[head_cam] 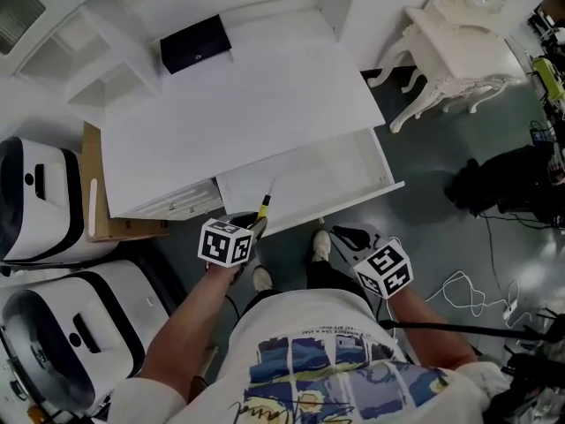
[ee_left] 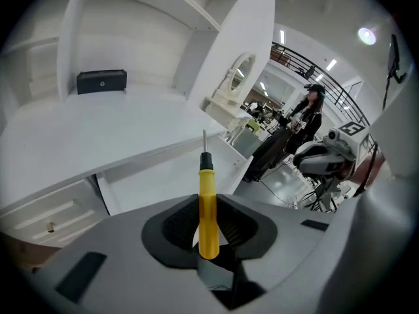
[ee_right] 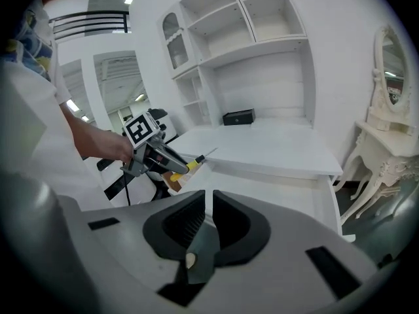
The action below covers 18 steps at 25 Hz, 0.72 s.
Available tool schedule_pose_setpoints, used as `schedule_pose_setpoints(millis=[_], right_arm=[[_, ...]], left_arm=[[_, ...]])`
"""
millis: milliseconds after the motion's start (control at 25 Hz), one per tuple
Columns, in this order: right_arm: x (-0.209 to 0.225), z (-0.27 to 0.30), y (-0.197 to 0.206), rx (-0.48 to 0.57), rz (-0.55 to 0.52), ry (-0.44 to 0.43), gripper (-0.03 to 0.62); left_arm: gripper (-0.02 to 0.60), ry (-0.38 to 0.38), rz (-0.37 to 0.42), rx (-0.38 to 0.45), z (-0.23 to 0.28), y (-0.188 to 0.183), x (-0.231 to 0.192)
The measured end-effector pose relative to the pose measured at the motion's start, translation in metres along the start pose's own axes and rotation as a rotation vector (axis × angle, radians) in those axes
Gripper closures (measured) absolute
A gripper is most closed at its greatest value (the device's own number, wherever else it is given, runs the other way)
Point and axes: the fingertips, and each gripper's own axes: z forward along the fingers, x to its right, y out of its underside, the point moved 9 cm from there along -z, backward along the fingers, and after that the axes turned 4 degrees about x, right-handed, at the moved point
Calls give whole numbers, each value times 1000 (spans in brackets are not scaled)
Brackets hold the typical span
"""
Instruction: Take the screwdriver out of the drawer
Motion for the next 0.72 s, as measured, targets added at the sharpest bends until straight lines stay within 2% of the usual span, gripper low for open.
schedule_pose_setpoints(millis=[200, 720], right_arm=[[-26, 4, -3, 9, -9, 17, 540], [-98, 13, 9, 43, -6, 68, 546]], left_arm=[[490, 47, -2, 66, -45, 10, 8], [491, 107, 77, 195, -139, 40, 29]])
